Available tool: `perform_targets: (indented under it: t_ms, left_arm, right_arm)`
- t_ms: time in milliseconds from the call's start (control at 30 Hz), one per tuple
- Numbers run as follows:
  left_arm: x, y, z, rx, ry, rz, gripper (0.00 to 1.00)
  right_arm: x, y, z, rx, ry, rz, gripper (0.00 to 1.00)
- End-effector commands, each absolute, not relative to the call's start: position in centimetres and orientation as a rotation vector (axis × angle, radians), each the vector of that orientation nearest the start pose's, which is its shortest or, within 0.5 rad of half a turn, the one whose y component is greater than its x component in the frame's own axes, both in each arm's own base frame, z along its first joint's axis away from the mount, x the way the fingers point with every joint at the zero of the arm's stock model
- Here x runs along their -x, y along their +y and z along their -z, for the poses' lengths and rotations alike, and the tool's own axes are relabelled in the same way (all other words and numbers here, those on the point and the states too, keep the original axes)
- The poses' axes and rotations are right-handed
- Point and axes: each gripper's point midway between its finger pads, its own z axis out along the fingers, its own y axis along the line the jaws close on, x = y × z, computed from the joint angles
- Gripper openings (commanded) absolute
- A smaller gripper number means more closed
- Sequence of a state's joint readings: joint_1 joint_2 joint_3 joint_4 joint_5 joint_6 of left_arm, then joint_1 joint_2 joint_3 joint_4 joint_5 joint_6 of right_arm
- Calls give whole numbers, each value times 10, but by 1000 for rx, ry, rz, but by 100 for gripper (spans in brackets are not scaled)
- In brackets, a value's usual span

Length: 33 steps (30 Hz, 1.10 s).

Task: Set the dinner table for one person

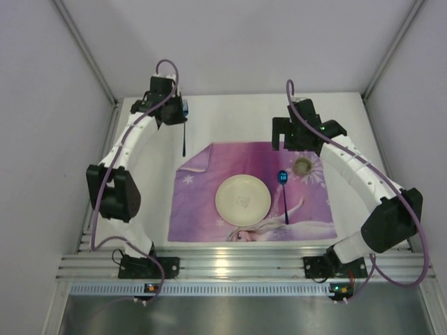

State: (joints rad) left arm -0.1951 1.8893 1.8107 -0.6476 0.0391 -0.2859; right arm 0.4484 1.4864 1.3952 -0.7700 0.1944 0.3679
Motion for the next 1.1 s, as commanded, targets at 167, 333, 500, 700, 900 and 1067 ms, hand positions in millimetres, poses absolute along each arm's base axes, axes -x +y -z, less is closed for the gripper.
perform_targets:
  t_ms: [167, 333, 500, 700, 900, 1067]
  left_arm:
    - [-368, -138, -132, 108, 2522, 392, 0]
    - [-323, -166, -97, 24, 2591, 434, 0]
    - [-298, -191, -77, -7, 2673, 430, 0]
    - [-260, -185, -52, 42, 2758, 440, 0]
    - [-246, -187, -43, 55, 2795, 477, 15]
    - [-252, -182, -52, 70, 2770, 437, 98]
  right_arm:
    - [-334, 141, -197, -10, 2400, -173, 100]
    - [-321, 137, -192, -18, 2408, -191, 100]
    - [-314, 131, -191, -12, 2408, -166, 100]
    - [-300, 123, -180, -38, 2429, -150, 100]
    - [-291, 116, -168, -51, 2447, -122, 100]
    - [-291, 115, -166, -59, 2451, -118, 100]
